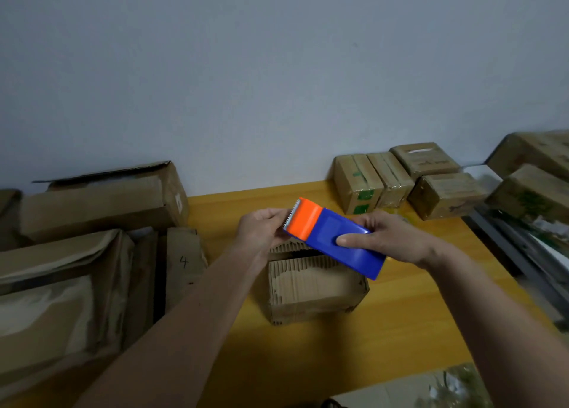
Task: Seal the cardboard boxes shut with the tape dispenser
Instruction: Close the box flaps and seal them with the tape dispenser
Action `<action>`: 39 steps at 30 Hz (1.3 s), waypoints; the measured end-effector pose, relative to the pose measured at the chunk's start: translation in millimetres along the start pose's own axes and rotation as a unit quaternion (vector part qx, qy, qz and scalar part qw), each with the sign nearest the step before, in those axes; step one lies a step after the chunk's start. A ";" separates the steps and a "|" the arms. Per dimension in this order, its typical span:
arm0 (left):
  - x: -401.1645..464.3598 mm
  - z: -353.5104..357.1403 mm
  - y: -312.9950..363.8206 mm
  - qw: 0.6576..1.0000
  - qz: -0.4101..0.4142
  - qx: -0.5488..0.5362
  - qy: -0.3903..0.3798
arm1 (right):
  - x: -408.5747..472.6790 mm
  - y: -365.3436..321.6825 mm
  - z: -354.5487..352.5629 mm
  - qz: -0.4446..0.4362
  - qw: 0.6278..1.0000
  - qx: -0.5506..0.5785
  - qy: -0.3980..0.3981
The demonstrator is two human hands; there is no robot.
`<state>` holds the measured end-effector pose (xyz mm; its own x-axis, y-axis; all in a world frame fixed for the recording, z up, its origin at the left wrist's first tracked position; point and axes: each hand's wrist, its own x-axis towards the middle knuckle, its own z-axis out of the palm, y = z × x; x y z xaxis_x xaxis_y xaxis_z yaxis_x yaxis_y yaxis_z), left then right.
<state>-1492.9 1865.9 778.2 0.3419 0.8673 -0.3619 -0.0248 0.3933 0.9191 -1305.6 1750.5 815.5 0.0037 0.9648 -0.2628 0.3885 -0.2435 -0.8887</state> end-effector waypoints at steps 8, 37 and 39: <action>2.1 -63.6 -43.5 0.987 -0.030 0.004 0.158 | -0.9 16.2 -16.8 0.081 0.992 -0.082 -0.053; 11.4 -52.4 -101.2 0.929 -0.034 -0.071 0.362 | 93.8 24.8 9.9 0.190 0.912 -0.364 -0.015; 20.4 -53.4 -102.1 0.928 -0.039 -0.065 0.364 | 96.4 25.1 10.4 0.199 0.911 -0.360 -0.011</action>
<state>-1533.5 1859.7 668.6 -0.3777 0.7918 -0.4799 -0.1563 0.4563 0.8760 -1305.1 1836.3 764.0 0.2603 0.8105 -0.5246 0.8649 -0.4373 -0.2465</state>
